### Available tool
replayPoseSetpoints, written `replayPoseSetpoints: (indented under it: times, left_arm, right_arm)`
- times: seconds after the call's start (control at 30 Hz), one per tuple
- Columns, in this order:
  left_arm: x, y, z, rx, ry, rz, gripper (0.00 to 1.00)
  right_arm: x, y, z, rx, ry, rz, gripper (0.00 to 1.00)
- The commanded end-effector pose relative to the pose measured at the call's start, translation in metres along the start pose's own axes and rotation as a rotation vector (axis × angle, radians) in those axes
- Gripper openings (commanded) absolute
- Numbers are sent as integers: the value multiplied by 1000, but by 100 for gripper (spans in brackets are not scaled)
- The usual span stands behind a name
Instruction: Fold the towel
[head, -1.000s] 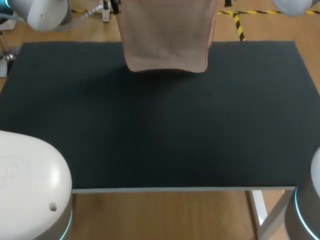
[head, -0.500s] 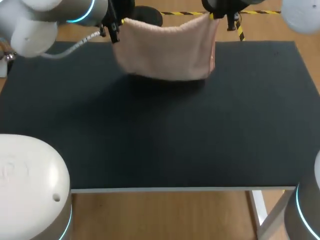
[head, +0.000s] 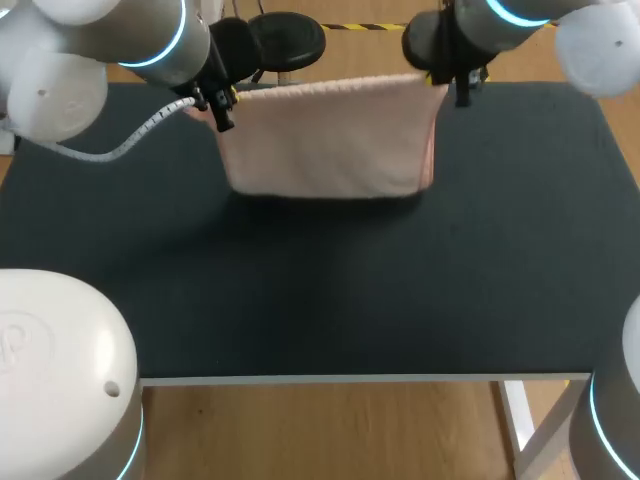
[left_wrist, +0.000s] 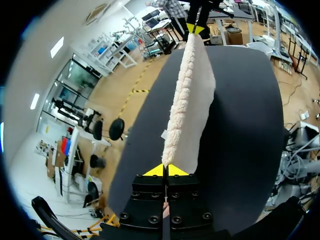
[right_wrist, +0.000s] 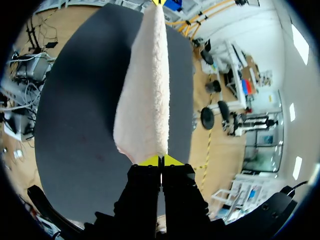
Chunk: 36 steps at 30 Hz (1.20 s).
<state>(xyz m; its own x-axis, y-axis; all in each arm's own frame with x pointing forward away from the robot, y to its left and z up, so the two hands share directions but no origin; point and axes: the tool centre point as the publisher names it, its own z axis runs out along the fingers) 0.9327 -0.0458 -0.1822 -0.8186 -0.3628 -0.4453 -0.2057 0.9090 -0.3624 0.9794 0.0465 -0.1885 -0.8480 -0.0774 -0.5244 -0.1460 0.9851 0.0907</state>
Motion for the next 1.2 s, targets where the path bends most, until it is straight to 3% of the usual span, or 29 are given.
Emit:
replayPoseSetpoints:
  times: [0.03, 0.2, 0.43, 0.6, 0.93, 0.97, 1.0, 1.2]
  left_arm:
    - [-9, -3, 68, -54, 75, 11, 0]
    - [-4, 2, 108, -107, 138, 34, 0]
    - [7, 10, 148, -89, 241, -6, 0]
    - [11, 19, 175, -99, 267, -35, 0]
    - [-2, 24, 210, -131, 278, -41, 0]
    - [-3, 24, 213, -136, 280, -29, 24]
    - [-4, 23, 215, -133, 292, -22, 100]
    - [-19, 19, 201, -65, 291, 0, 100]
  right_arm:
    - [2, 1, 60, 51, 42, 39, 0]
    - [15, -7, 97, 89, 78, 104, 0]
    - [26, -18, 138, 153, 128, 171, 0]
    - [28, -22, 161, 169, 126, 198, 0]
    - [18, -28, 201, 183, 152, 252, 0]
    - [17, -28, 203, 185, 150, 251, 44]
    - [16, -29, 204, 198, 150, 261, 100]
    - [4, -30, 193, 163, 67, 267, 100]
